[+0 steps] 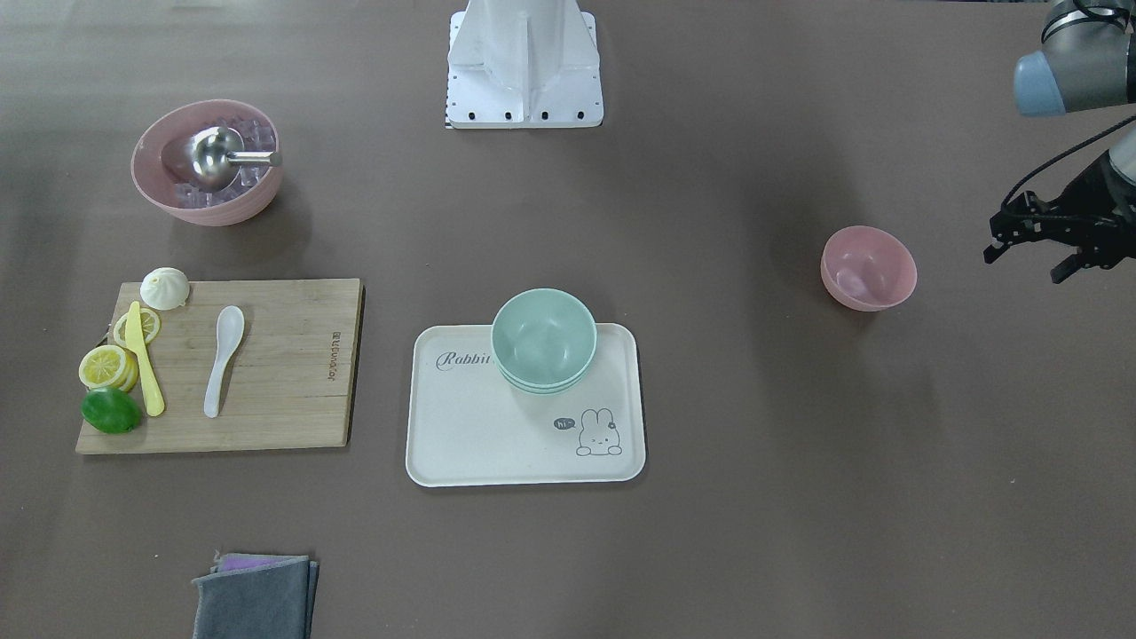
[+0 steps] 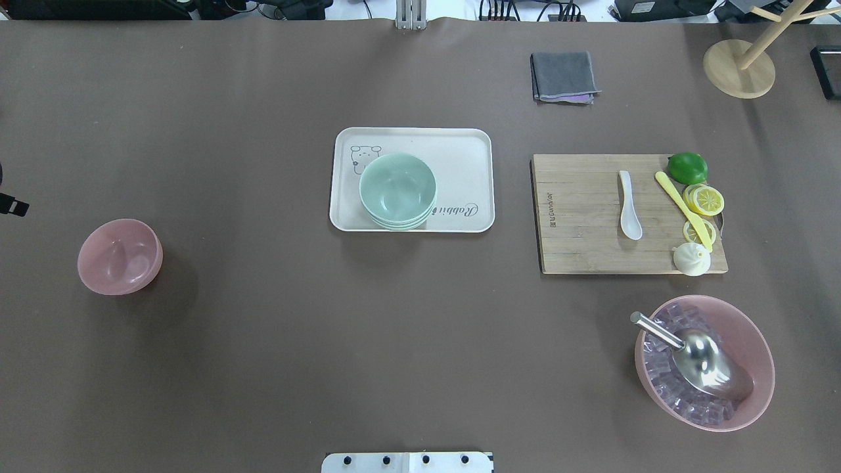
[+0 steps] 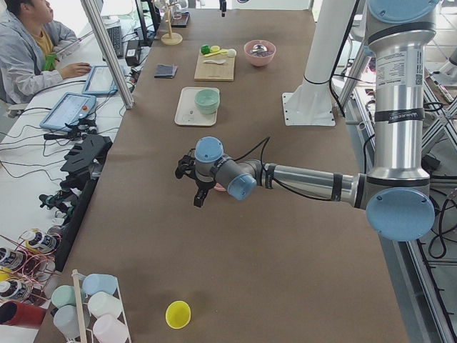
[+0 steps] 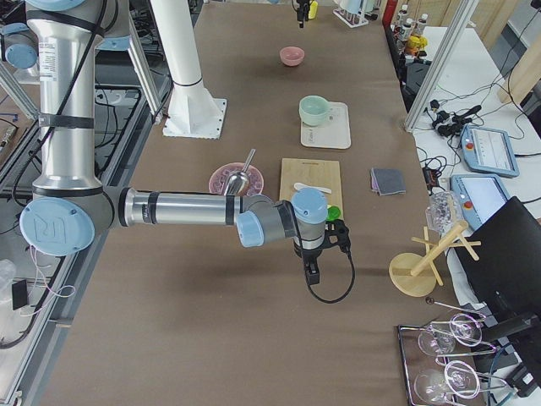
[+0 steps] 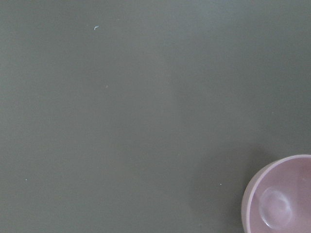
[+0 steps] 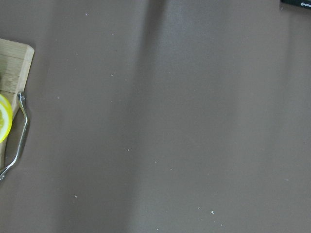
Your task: Stack pink bowl on green and place spoon
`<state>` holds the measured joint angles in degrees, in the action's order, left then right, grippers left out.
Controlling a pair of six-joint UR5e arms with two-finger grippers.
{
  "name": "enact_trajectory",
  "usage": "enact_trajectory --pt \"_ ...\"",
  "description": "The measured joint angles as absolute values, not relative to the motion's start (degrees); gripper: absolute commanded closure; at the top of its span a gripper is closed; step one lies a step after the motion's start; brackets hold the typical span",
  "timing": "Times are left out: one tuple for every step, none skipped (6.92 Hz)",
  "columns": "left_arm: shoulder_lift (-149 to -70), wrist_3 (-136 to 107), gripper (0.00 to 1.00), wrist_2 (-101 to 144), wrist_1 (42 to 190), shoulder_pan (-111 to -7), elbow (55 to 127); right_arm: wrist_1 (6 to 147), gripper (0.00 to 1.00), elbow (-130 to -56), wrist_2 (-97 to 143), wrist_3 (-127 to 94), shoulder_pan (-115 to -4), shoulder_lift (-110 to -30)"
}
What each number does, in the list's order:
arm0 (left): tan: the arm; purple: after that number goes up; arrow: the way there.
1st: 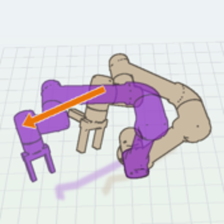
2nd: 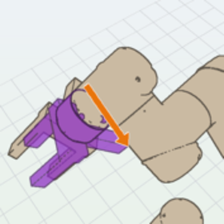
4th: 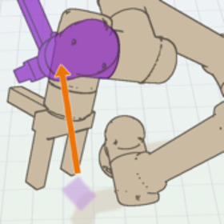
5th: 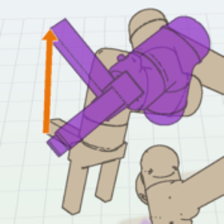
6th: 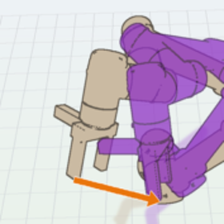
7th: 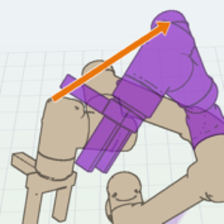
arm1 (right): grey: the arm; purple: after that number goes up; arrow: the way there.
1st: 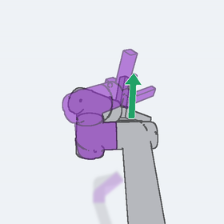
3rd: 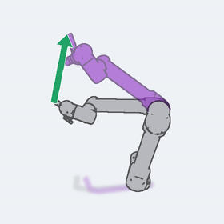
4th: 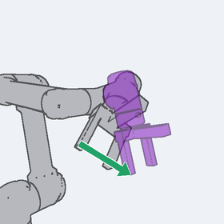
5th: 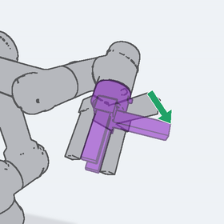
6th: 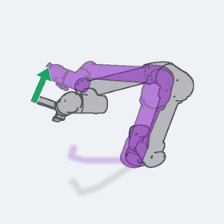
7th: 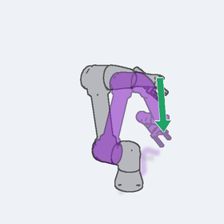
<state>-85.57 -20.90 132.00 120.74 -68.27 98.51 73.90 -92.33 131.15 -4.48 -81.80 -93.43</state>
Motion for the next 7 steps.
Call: enact_trajectory --pt "-85.6 -21.0 0.03 132.2 120.8 -68.0 98.6 73.8 0.00 -92.4 131.3 -5.5 -81.6 -93.4" --pt "-85.6 -21.0 0.03 132.3 120.8 -67.5 98.6 73.8 0.00 -92.5 131.4 -6.4 -81.4 -93.4" --pt "-85.6 -21.0 0.03 132.3 120.8 -67.2 98.6 73.8 0.00 -92.6 131.5 -6.9 -81.2 -93.4" --pt "-85.6 -21.0 0.03 132.3 120.8 -67.0 98.7 73.7 0.00 -92.8 131.5 -7.0 -81.1 -93.4" --pt "-85.5 -21.0 0.03 132.4 120.8 -66.8 98.7 73.7 0.00 -92.8 131.6 -7.1 -81.1 -93.4" --pt "-85.6 -21.0 0.03 132.6 120.8 -66.4 98.7 73.7 0.00 -92.8 132.3 -7.4 -81.0 -93.3" --pt "-85.7 -21.0 0.03 132.7 120.8 -65.7 98.4 73.7 0.00 -92.9 133.6 -7.8 -81.0 -93.1"
